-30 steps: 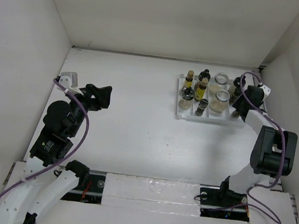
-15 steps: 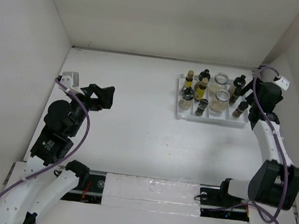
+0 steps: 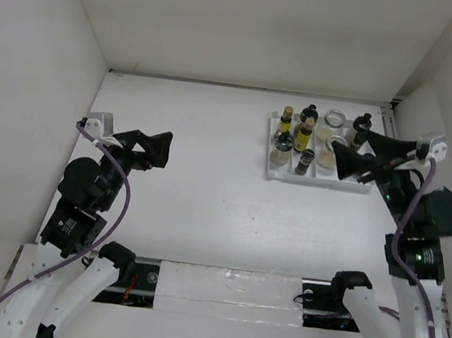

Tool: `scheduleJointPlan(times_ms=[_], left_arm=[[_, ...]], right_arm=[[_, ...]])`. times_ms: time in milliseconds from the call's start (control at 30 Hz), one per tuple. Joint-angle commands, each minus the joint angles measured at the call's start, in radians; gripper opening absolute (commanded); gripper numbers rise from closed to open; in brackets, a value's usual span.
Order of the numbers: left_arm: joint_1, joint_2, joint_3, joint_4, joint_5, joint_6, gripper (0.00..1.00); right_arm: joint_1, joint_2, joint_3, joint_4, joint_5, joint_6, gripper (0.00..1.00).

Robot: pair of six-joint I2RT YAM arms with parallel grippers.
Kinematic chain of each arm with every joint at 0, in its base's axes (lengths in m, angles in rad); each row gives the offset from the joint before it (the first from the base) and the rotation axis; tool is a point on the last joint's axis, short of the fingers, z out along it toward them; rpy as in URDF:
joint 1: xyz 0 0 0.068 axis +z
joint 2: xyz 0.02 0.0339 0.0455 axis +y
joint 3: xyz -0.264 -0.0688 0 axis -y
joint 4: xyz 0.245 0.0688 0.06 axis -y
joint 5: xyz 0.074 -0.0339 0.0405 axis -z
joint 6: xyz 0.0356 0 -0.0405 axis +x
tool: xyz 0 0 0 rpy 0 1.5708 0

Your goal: Organize the condiment bottles

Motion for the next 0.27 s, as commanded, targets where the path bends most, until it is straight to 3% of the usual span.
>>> scheduleJointPlan(times_ms=[0,133,233], left_arm=[[0.004,-0.021,-0.001,0.064,0.02,0.013,0.95],[0.004,-0.03,-0.01,0.082,0.049,0.003,0.95],[0.004,-0.039,-0.01,0.093,0.078,-0.017,0.98]], right_arm=[[0.042,-0.095,-0.009,-0.018,-0.314,-0.038,0.99],[0.042,-0.23,-0.026,-0.069,-0.316,-0.029,0.99],[0.042,-0.239,-0.017,-0.153,-0.272,-0.04,0.99]])
